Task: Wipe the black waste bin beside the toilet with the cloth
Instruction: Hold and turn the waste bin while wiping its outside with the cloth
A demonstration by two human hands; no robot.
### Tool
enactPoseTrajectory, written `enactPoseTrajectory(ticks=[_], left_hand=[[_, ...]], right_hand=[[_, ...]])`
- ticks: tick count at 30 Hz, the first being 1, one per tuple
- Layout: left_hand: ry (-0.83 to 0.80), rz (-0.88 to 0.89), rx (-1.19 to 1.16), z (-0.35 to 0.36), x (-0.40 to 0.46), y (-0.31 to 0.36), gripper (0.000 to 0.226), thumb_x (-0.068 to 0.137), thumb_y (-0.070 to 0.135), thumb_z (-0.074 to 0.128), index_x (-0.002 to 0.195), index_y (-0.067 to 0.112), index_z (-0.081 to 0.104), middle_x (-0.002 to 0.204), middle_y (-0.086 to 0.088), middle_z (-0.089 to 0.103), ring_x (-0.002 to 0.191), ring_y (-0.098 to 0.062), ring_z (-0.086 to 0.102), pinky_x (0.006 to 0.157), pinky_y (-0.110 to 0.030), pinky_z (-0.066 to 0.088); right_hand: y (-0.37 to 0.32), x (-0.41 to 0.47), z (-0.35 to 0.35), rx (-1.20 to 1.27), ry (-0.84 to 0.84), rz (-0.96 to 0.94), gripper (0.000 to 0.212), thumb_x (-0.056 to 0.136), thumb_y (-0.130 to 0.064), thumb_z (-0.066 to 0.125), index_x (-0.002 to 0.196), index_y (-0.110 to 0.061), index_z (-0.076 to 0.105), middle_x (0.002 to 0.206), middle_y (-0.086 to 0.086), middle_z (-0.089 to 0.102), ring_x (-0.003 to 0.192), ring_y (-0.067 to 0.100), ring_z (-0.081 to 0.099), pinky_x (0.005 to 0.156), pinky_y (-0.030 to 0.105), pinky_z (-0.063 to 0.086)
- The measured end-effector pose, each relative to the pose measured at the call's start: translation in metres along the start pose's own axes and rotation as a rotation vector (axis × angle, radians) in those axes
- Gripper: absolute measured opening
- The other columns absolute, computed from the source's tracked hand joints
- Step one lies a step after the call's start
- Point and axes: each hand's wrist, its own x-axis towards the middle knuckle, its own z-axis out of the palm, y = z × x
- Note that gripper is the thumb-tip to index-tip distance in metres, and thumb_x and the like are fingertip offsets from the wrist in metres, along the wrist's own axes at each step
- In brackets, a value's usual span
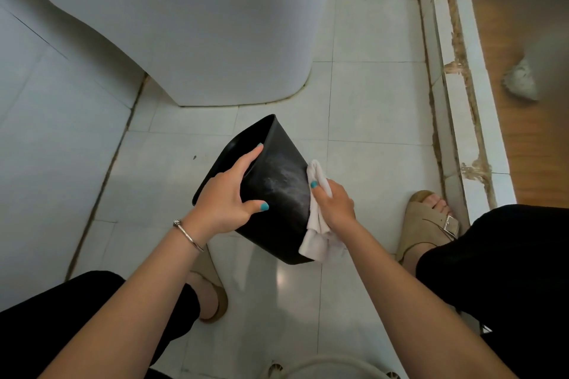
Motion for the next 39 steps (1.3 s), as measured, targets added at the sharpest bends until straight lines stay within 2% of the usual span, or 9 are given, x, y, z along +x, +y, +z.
enactPoseTrajectory(ticks=[3, 6, 13, 17, 23, 27, 31, 34, 39], left_hand=[[0.0, -0.002, 0.016, 0.0, -0.001, 0.003, 0.102, 0.073, 0.024, 0.08, 0.147, 0.044, 0.013, 0.123, -0.006, 0.062, 0.095, -0.035, 0.062, 0.087, -0.046, 0.051], [0.011, 0.017, 0.042, 0.004, 0.002, 0.011, 0.102, 0.074, 0.027, 0.079, 0.149, 0.04, 0.011, 0.131, 0.001, 0.057, 0.105, -0.028, 0.061, 0.088, -0.044, 0.05], [-0.003, 0.03, 0.15, 0.009, 0.007, 0.018, 0.099, 0.075, 0.031, 0.076, 0.149, 0.035, 0.01, 0.081, -0.001, 0.065, 0.061, -0.016, 0.058, 0.066, -0.044, 0.05], [0.019, 0.019, 0.098, 0.011, 0.003, 0.014, 0.102, 0.076, 0.031, 0.074, 0.149, 0.039, 0.004, 0.095, -0.003, 0.068, 0.07, -0.019, 0.061, 0.07, -0.044, 0.051], [0.03, 0.014, 0.118, 0.012, -0.004, 0.007, 0.103, 0.077, 0.036, 0.075, 0.149, 0.04, 0.002, 0.104, -0.003, 0.068, 0.069, -0.016, 0.062, 0.07, -0.037, 0.053], [0.021, 0.002, 0.115, 0.013, -0.012, -0.001, 0.105, 0.078, 0.035, 0.075, 0.146, 0.048, -0.004, 0.107, -0.005, 0.068, 0.063, -0.016, 0.062, 0.067, -0.038, 0.056], [0.003, -0.01, 0.073, 0.008, -0.015, -0.009, 0.105, 0.078, 0.032, 0.076, 0.146, 0.05, -0.002, 0.117, -0.01, 0.065, 0.085, -0.031, 0.065, 0.08, -0.043, 0.054], [-0.01, -0.009, 0.09, 0.01, -0.016, -0.004, 0.105, 0.078, 0.033, 0.075, 0.146, 0.047, -0.004, 0.12, -0.002, 0.063, 0.072, -0.021, 0.065, 0.073, -0.038, 0.056], [-0.008, 0.005, 0.19, 0.013, -0.004, 0.009, 0.105, 0.079, 0.039, 0.073, 0.148, 0.044, -0.006, 0.072, 0.009, 0.061, 0.044, -0.007, 0.049, 0.046, -0.017, 0.038]], right_hand=[[-0.01, -0.004, 0.005, 0.015, 0.026, -0.017, 0.037, 0.094, -0.047, 0.044, 0.125, -0.031, 0.057, 0.113, -0.002, 0.062, 0.11, 0.032, 0.051, 0.092, 0.045, 0.045], [-0.036, -0.01, 0.006, 0.034, 0.033, -0.115, 0.042, 0.093, -0.046, 0.047, 0.132, -0.032, 0.054, 0.123, -0.003, 0.059, 0.114, 0.029, 0.051, 0.094, 0.046, 0.046], [-0.098, -0.037, 0.006, 0.222, -0.024, -0.387, 0.039, 0.086, -0.053, 0.048, 0.123, -0.046, 0.056, 0.129, -0.014, 0.056, 0.122, 0.016, 0.05, 0.104, 0.045, 0.039], [-0.106, -0.035, 0.01, 0.173, -0.039, -0.434, 0.037, 0.083, -0.057, 0.045, 0.116, -0.047, 0.058, 0.121, -0.017, 0.057, 0.115, 0.015, 0.053, 0.1, 0.045, 0.042], [-0.087, 0.0, 0.009, 0.029, -0.028, -0.362, 0.025, 0.09, -0.048, 0.042, 0.107, -0.044, 0.06, 0.113, -0.007, 0.064, 0.107, 0.021, 0.057, 0.096, 0.048, 0.042], [-0.047, 0.022, 0.005, -0.036, -0.026, -0.097, 0.037, 0.093, -0.051, 0.04, 0.118, -0.033, 0.061, 0.11, 0.0, 0.064, 0.112, 0.035, 0.05, 0.087, 0.042, 0.042], [-0.027, 0.028, 0.007, -0.047, -0.011, 0.011, 0.04, 0.095, -0.052, 0.037, 0.121, -0.031, 0.059, 0.106, -0.001, 0.061, 0.112, 0.035, 0.048, 0.08, 0.038, 0.035], [-0.033, 0.026, 0.008, -0.079, -0.005, 0.0, 0.037, 0.095, -0.051, 0.036, 0.118, -0.032, 0.058, 0.105, -0.002, 0.06, 0.109, 0.034, 0.049, 0.077, 0.038, 0.037], [-0.074, 0.013, 0.005, 0.005, -0.02, -0.175, 0.029, 0.089, -0.05, 0.043, 0.103, -0.034, 0.064, 0.09, -0.002, 0.064, 0.091, 0.025, 0.059, 0.066, 0.034, 0.042]])
